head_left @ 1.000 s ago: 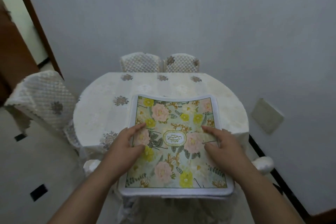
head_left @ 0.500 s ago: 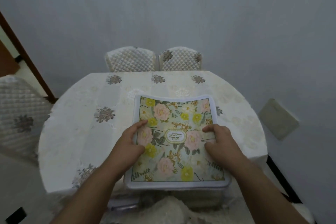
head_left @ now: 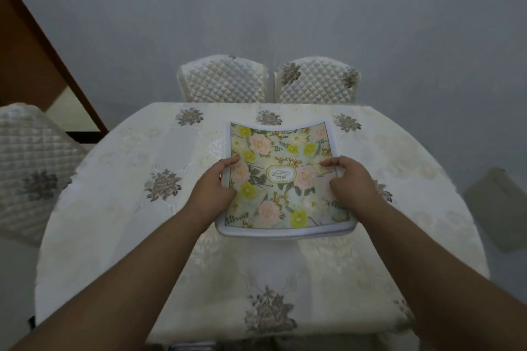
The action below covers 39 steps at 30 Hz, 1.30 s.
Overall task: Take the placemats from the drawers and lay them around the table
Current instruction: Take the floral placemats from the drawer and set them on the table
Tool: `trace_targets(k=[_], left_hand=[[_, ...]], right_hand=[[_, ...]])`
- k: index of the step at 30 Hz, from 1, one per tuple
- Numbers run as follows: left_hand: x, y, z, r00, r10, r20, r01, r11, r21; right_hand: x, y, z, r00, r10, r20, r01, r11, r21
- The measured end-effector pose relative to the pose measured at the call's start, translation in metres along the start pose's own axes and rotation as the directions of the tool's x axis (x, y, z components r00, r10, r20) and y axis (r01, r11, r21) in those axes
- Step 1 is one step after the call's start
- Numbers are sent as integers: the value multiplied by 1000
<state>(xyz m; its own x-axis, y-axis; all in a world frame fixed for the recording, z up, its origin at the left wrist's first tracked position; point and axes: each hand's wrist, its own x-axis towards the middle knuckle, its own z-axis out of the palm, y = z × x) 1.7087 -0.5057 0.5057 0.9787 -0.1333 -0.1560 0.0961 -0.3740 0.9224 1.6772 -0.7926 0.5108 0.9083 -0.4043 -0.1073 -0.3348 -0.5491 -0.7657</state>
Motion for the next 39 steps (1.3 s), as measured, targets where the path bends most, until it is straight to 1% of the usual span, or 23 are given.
trace_targets(k=[3, 4, 5, 6, 7, 8, 9, 10, 12, 13, 14, 15, 17, 18, 19, 22, 26, 31, 33, 37, 39], left_hand=[[52, -7, 10, 999, 2, -35, -5, 996, -86], [68, -15, 14, 1000, 1, -30, -4, 996, -84], [83, -27, 19, 1000, -5, -22, 4, 999, -43], [98, -43, 25, 1000, -22, -16, 23, 998, 50], [109, -63, 30, 998, -58, -7, 58, 982, 182], [114, -83, 36, 994, -111, 2, 105, 946, 307], [117, -106, 43, 987, -163, 16, 143, 907, 397], [118, -126, 51, 980, -196, 42, 155, 872, 464], [110, -161, 65, 971, -221, 96, 122, 794, 596], [106, -177, 71, 972, -211, 101, 93, 746, 659], [101, -187, 76, 980, -178, 86, 66, 707, 704], [96, -197, 79, 991, -120, 51, 46, 688, 724], [89, -212, 83, 1000, 12, -21, 7, 679, 734], [86, -218, 84, 997, 65, -46, -10, 677, 736], [85, -225, 85, 992, 108, -62, -27, 670, 742], [85, -235, 88, 983, 168, -68, -55, 633, 772], [83, -234, 87, 981, 183, -67, -62, 621, 781], [82, -232, 82, 984, 167, -54, -82, 710, 700], [81, -231, 83, 985, 163, -61, -76, 718, 692], [80, -232, 89, 984, 161, -79, -53, 685, 726], [78, -234, 91, 978, 194, -74, -67, 633, 771]], right_hand=[[59, 8, 13, 1000, 13, 8, -14, 997, 81], [76, 15, 20, 999, 28, 25, -30, 996, 89], [91, 27, 29, 998, 44, 52, -48, 997, 67], [104, 41, 39, 995, 58, 86, -59, 998, 10], [112, 58, 51, 990, 67, 124, -59, 996, -66], [116, 76, 63, 983, 81, 167, -57, 988, -144], [117, 96, 76, 971, 104, 216, -58, 976, -209], [116, 116, 88, 956, 134, 259, -63, 962, -267], [107, 153, 109, 938, 160, 309, -39, 931, -363], [100, 169, 118, 942, 160, 295, -31, 917, -398], [93, 181, 124, 958, 135, 253, -15, 904, -427], [86, 193, 128, 977, 78, 200, 20, 894, -448], [74, 209, 135, 989, -104, 102, 140, 874, -466], [70, 217, 138, 980, -184, 78, 198, 854, -482], [67, 222, 139, 971, -229, 68, 232, 837, -496], [65, 225, 141, 964, -264, 30, 244, 834, -496], [61, 224, 141, 958, -284, -27, 244, 864, -441], [61, 232, 144, 944, -321, -72, 261, 865, -428], [61, 235, 145, 942, -325, -88, 257, 864, -433], [63, 237, 149, 934, -345, -95, 273, 859, -433], [62, 235, 151, 925, -369, -88, 294, 844, -449]])
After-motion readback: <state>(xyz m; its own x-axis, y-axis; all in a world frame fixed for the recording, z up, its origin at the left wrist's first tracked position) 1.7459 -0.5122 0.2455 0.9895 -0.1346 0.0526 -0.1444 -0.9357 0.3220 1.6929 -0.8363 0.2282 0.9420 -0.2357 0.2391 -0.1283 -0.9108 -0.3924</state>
